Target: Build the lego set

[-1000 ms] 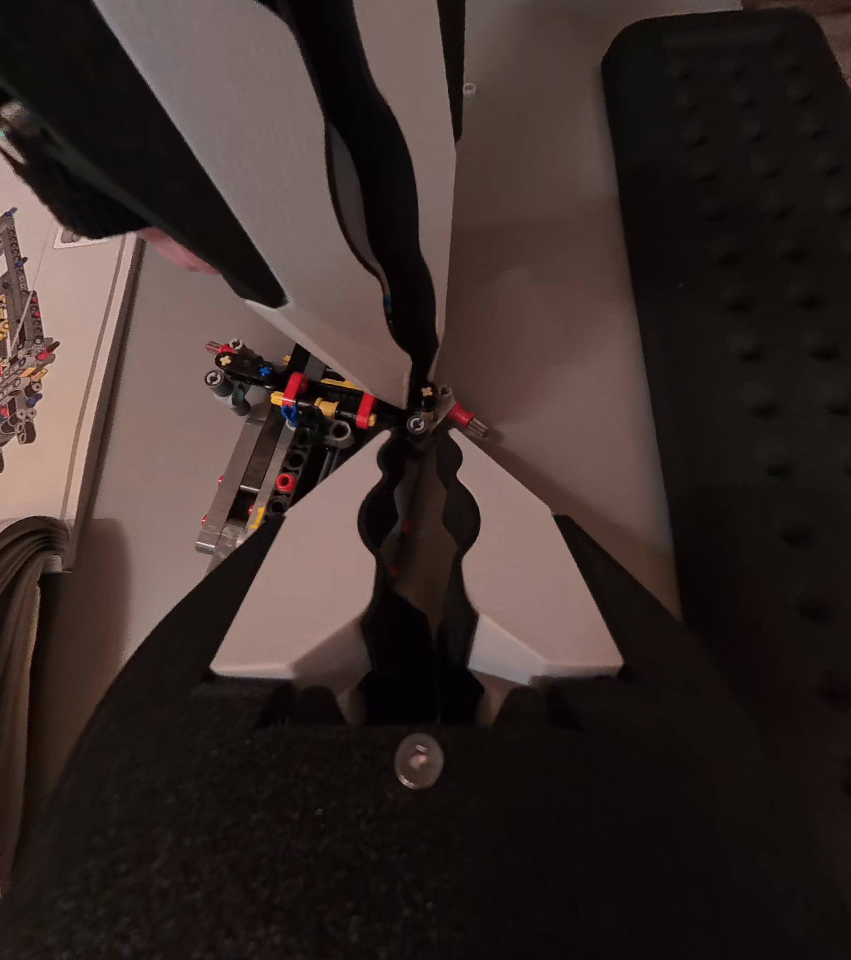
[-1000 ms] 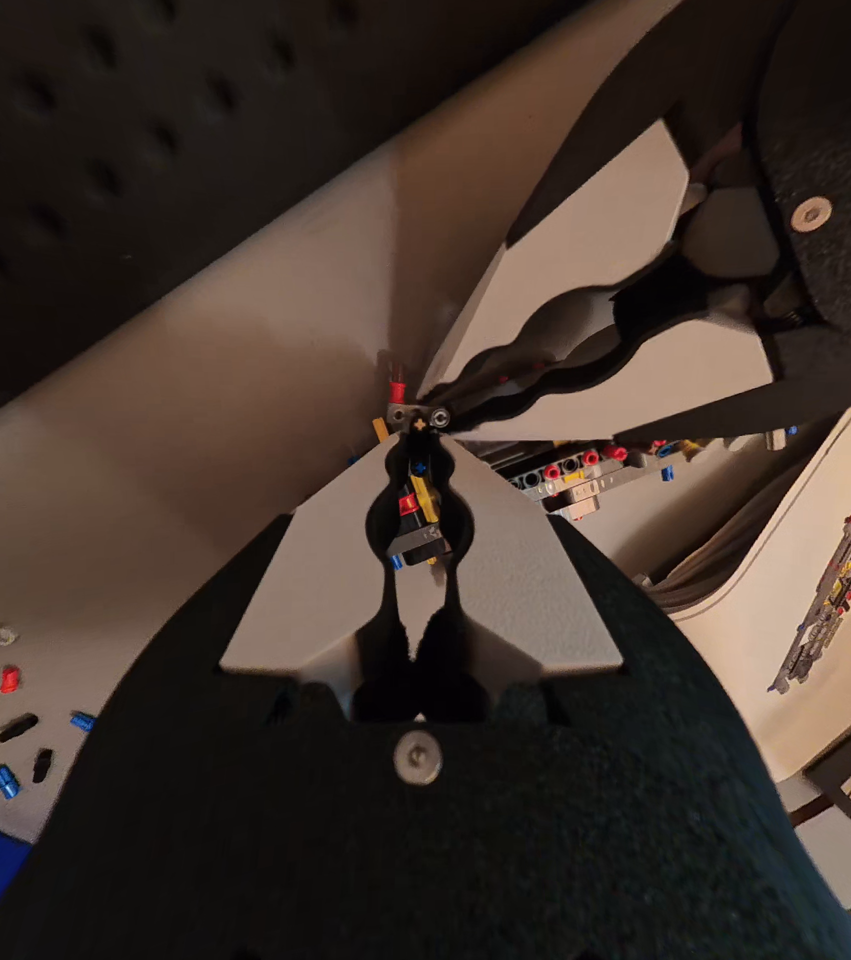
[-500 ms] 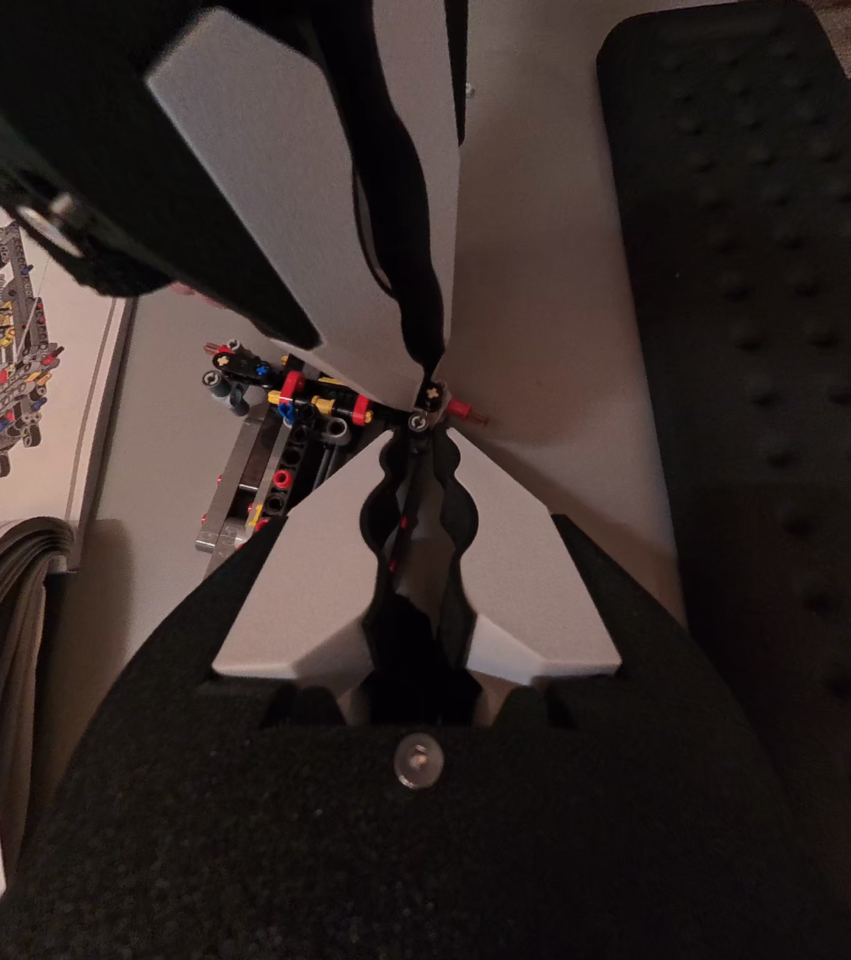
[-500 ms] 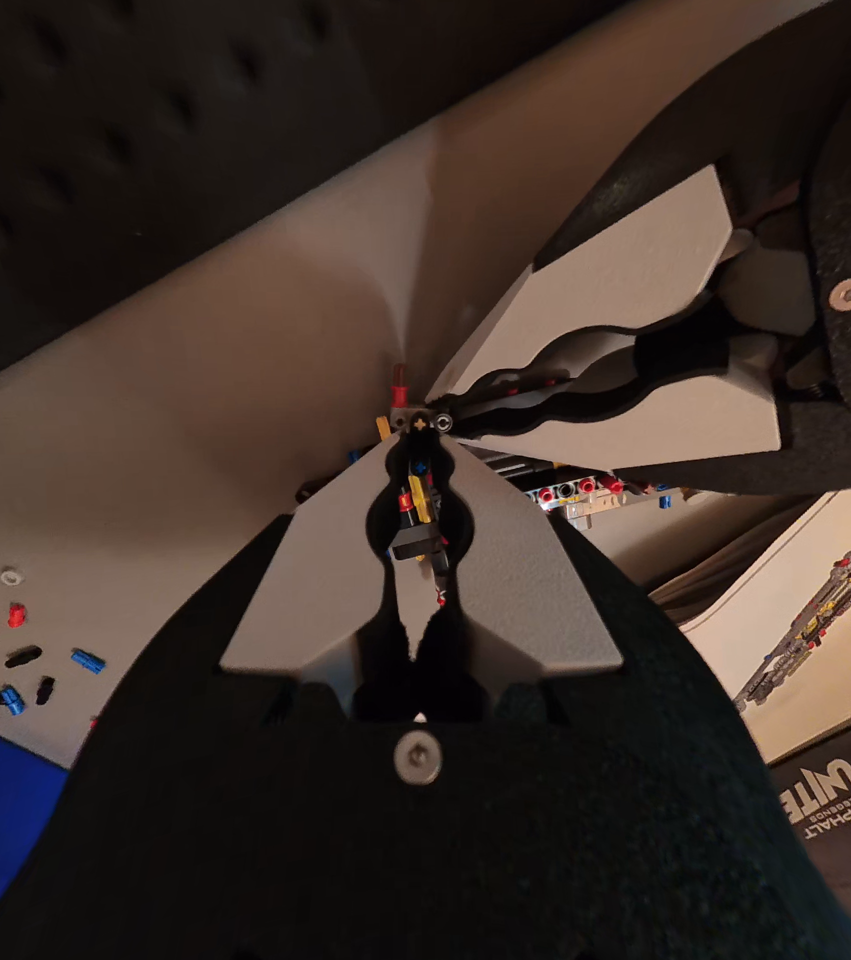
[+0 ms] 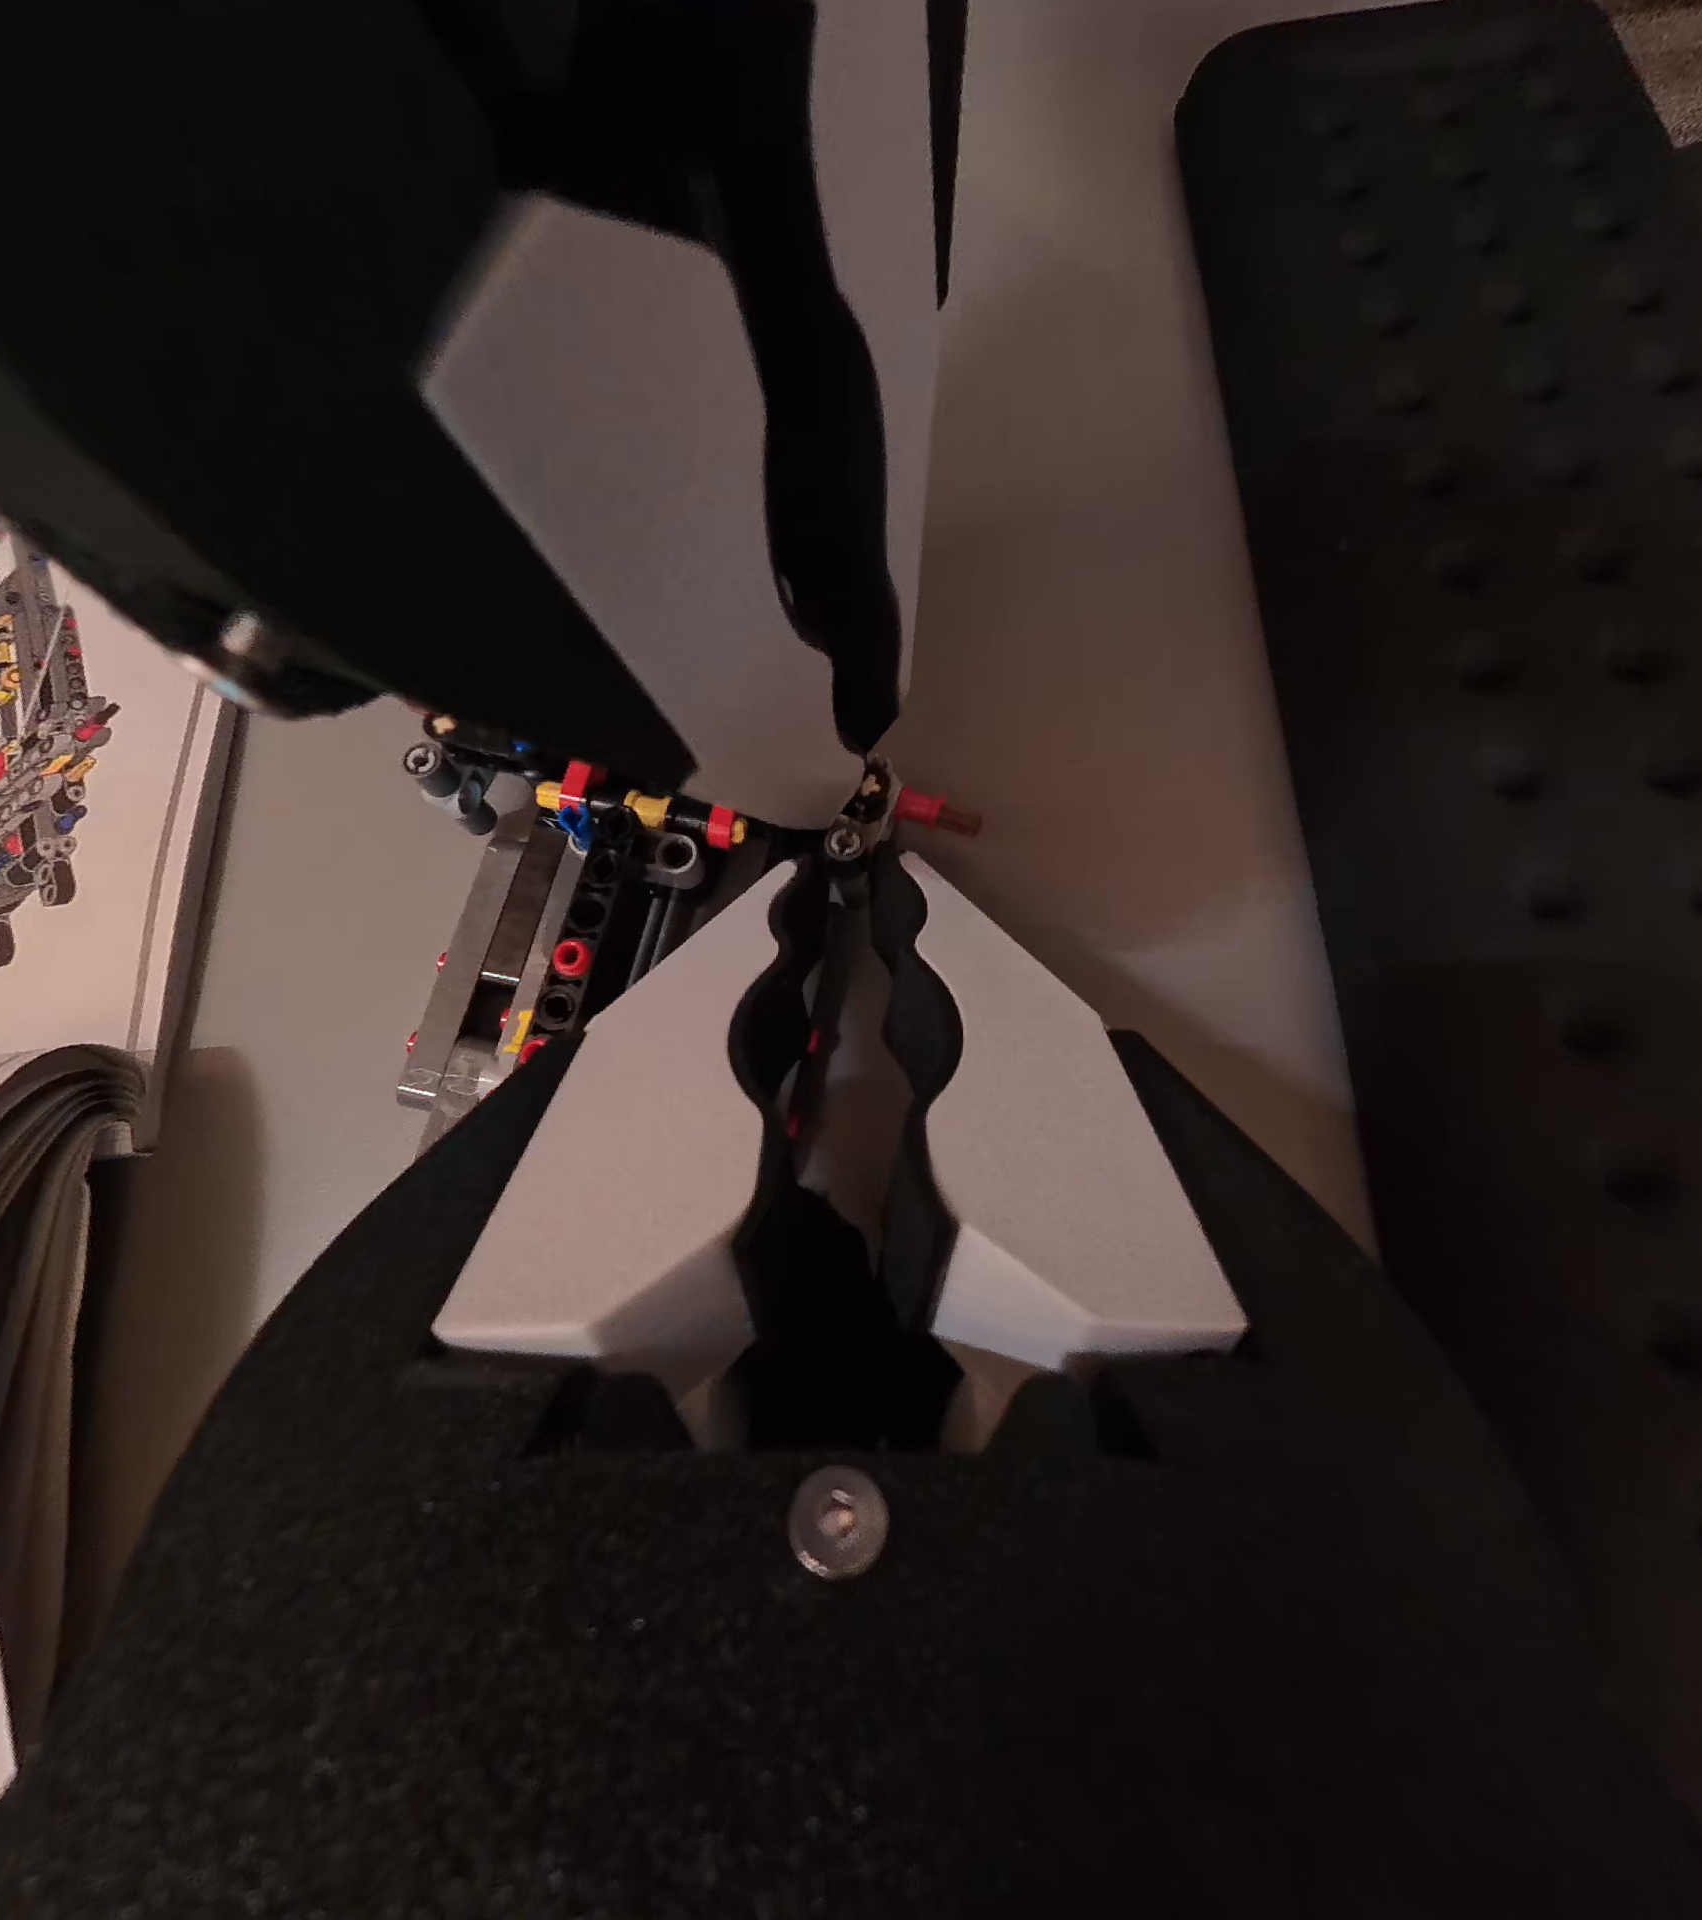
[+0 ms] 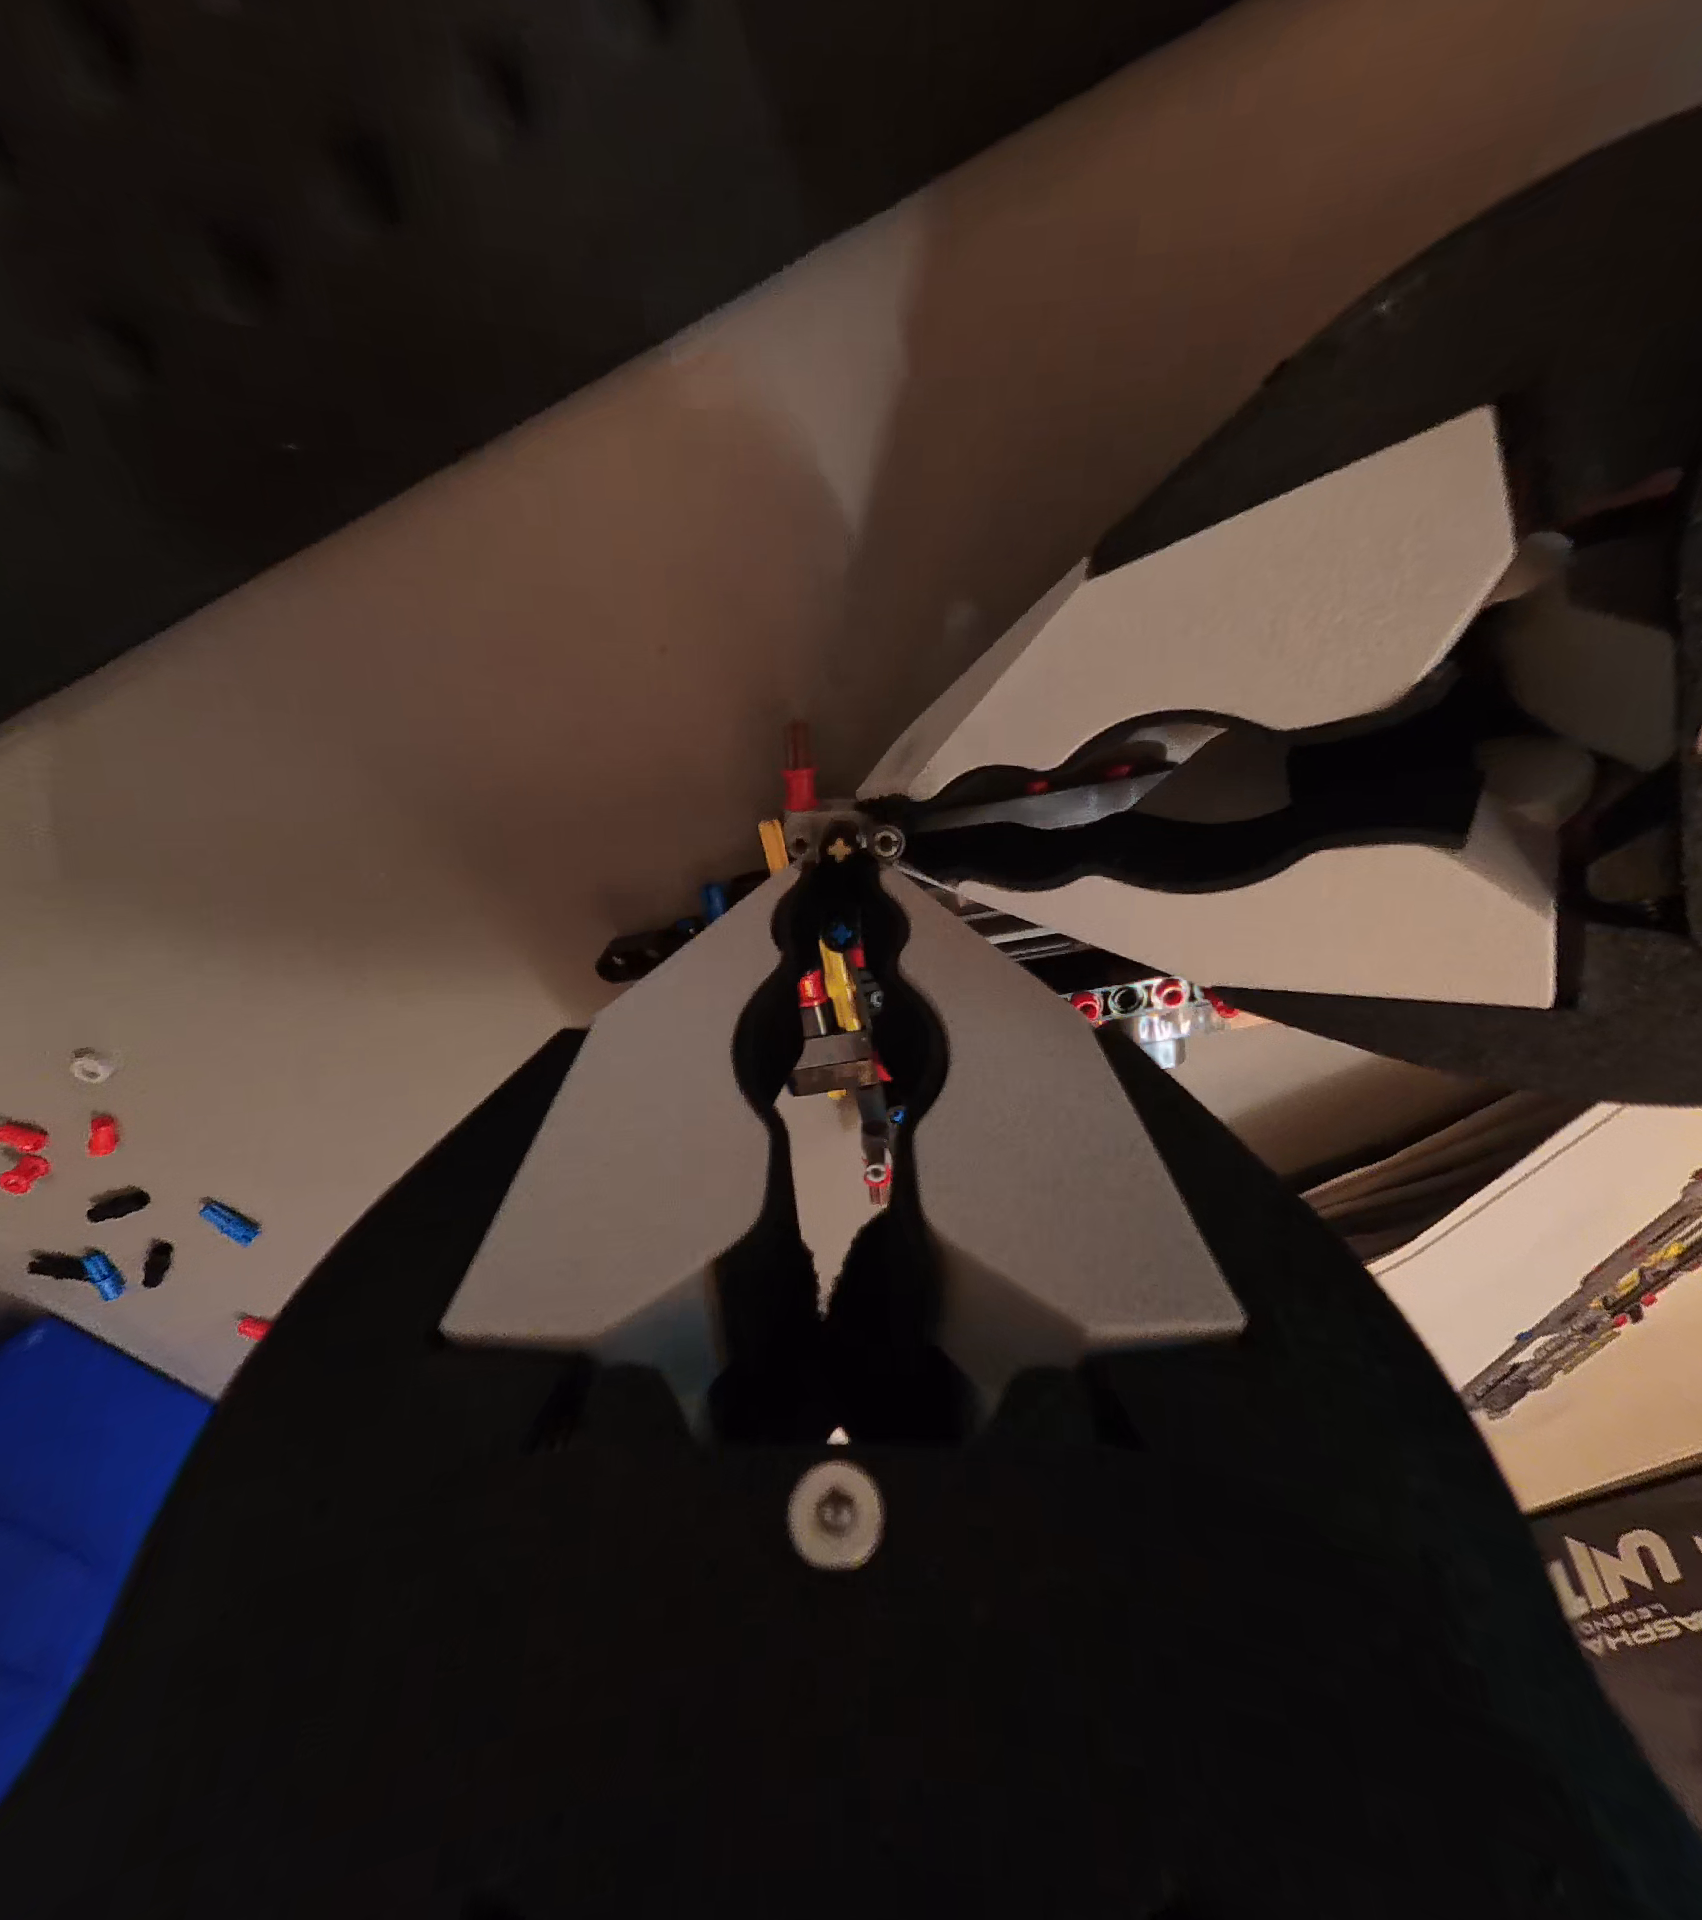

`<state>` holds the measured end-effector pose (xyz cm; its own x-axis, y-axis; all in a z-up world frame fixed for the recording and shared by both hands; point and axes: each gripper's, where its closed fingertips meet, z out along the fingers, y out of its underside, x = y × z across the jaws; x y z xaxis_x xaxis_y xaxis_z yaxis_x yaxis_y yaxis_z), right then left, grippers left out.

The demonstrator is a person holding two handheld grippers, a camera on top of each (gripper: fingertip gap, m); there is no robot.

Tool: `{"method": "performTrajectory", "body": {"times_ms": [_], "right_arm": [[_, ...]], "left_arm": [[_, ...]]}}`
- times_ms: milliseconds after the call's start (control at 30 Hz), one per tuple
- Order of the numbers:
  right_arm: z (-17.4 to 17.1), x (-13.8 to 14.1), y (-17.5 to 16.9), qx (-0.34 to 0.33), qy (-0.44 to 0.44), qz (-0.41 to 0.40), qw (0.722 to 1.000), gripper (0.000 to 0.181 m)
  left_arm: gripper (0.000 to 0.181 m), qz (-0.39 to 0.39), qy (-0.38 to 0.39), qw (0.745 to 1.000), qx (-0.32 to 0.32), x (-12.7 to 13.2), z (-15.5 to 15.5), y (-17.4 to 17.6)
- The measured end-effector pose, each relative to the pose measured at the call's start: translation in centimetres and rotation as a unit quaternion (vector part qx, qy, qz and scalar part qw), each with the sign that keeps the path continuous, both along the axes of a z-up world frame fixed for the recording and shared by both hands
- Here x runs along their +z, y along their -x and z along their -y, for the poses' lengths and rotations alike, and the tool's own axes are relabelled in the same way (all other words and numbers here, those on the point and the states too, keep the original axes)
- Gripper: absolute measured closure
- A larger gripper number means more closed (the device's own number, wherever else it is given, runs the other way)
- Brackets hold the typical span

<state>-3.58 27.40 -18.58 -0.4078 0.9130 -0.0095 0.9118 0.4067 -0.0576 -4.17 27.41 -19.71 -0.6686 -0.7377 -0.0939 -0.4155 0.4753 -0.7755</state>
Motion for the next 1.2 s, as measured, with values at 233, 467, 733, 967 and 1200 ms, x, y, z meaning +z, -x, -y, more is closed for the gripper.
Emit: {"method": "performTrajectory", "body": {"times_ms": [233, 467, 733, 967, 1200], "right_arm": [[0.0, -0.1, 0.1, 0.013, 0.003, -0.014, 1.000, 0.175], [0.0, -0.1, 0.2, 0.043, 0.000, -0.066, 0.997, 0.175], [0.1, -0.1, 0.3, 0.034, 0.034, -0.115, 0.992, 0.175], [0.1, 0.0, 0.5, -0.025, 0.015, -0.167, 0.986, 0.174], [-0.7, 1.2, -0.1, -0.061, -0.079, -0.220, 0.970, 0.169]], "left_arm": [[0.175, 0.004, -0.004, 1.000, 0.001, 0.0, 0.0, 0.0], [0.175, 0.006, -0.006, 1.000, 0.000, 0.0, 0.0, 0.0], [0.175, 0.008, -0.008, 1.000, 0.000, 0.0, 0.0, 0.0], [0.175, 0.010, -0.010, 1.000, -0.006, 0.0, 0.2, 0.1], [0.175, 0.002, -0.002, 1.000, -0.002, 0.0, 0.1, 0.0]]}}
